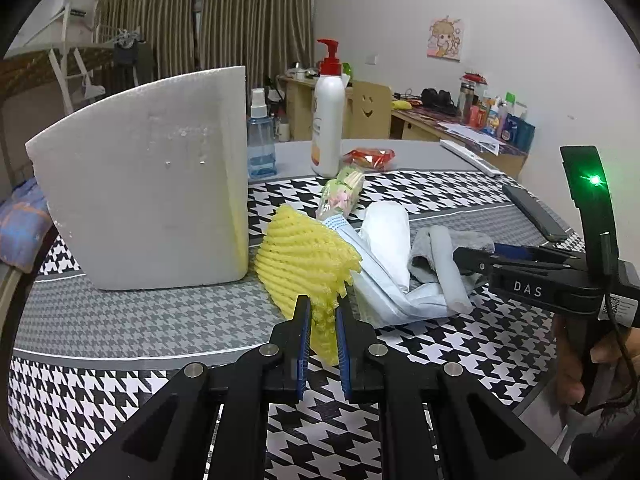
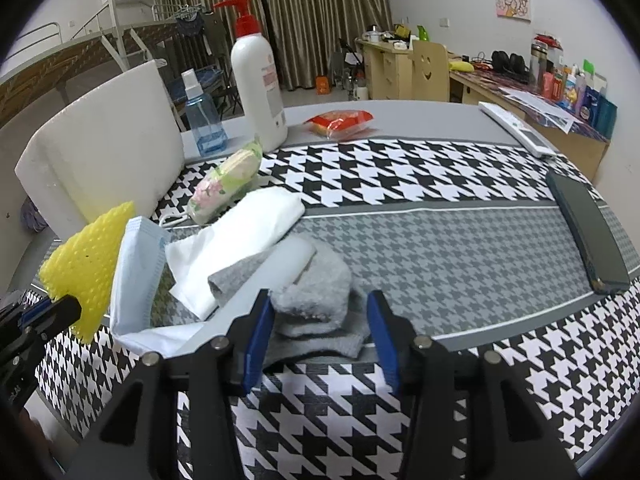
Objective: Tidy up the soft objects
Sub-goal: 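Lower the right gripper onto the grey sock and close on it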
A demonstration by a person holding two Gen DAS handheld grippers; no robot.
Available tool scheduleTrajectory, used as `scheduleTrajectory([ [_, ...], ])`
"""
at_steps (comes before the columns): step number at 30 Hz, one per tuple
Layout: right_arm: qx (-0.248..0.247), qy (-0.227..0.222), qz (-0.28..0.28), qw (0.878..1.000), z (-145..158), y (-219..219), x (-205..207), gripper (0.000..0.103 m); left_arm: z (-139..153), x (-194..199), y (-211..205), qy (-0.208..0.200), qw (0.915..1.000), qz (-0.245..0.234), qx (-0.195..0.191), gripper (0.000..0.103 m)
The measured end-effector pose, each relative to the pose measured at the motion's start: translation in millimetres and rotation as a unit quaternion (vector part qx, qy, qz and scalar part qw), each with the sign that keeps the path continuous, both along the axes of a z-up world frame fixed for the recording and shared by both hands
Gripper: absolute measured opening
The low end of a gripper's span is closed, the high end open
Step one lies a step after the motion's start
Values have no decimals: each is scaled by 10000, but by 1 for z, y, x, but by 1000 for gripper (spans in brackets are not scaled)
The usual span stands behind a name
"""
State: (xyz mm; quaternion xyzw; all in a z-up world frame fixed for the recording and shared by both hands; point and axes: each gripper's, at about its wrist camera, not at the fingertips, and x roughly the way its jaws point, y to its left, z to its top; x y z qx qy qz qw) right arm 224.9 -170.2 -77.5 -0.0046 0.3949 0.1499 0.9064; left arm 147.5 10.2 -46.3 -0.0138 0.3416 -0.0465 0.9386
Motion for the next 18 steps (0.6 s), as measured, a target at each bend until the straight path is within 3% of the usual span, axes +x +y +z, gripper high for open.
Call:
scheduleTrajectory([
  [2,-25,61,11,10000,-1,1,2,51,0,0,1,1,10000,-13,-27,13],
  [4,13,147,42,9999,-4,1,4,35,-1,0,1,1,10000,-24,-44,13],
  [7,60,195,-10,9998,-4,-1,4,20,-1,0,2,2,10000,-29,-66,13],
  [18,42,-267,10,9996,20,-3,-13,13,5,-7,1,-146,9999,-9,-11,13],
])
